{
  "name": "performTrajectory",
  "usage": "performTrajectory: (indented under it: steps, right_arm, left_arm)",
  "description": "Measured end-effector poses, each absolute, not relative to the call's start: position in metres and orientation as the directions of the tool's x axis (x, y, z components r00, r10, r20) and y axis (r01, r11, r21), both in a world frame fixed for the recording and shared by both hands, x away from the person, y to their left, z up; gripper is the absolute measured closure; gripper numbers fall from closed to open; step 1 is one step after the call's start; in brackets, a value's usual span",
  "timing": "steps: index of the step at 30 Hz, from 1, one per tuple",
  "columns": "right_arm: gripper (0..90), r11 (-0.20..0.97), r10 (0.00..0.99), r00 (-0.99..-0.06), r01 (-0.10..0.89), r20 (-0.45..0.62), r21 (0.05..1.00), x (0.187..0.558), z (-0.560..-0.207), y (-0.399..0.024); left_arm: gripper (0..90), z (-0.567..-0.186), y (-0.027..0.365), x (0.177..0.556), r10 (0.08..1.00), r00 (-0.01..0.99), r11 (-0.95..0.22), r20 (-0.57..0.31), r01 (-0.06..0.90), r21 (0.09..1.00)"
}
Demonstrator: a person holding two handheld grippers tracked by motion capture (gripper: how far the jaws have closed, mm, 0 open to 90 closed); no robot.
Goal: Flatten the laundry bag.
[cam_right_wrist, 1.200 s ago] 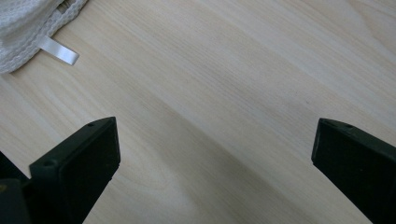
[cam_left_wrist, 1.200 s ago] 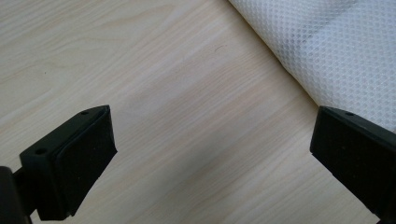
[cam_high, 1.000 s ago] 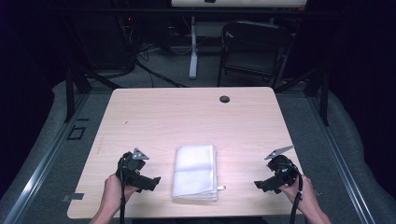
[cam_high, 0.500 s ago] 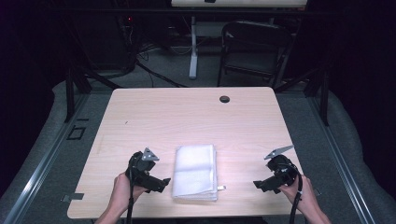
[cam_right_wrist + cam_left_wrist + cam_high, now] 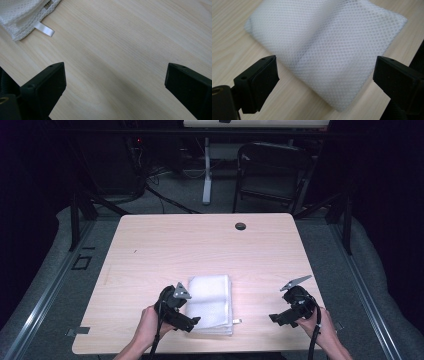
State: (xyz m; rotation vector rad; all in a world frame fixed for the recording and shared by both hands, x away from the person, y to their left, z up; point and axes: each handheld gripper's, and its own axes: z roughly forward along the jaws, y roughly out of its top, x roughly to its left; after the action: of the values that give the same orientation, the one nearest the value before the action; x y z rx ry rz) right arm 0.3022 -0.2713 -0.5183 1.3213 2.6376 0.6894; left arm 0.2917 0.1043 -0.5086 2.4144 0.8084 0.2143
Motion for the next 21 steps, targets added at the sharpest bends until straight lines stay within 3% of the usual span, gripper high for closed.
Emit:
performTrajectory:
  steps: [21]
  right_arm:
    - [6.8,0.528,0.773,-0.625,0.729,0.109,0.436,0.301,-0.519,-0.266]
  left_arm:
    - [15.2,-0.534,0.048,0.287,0.425,0.905,-0.783,-0.014,0.375,0.497]
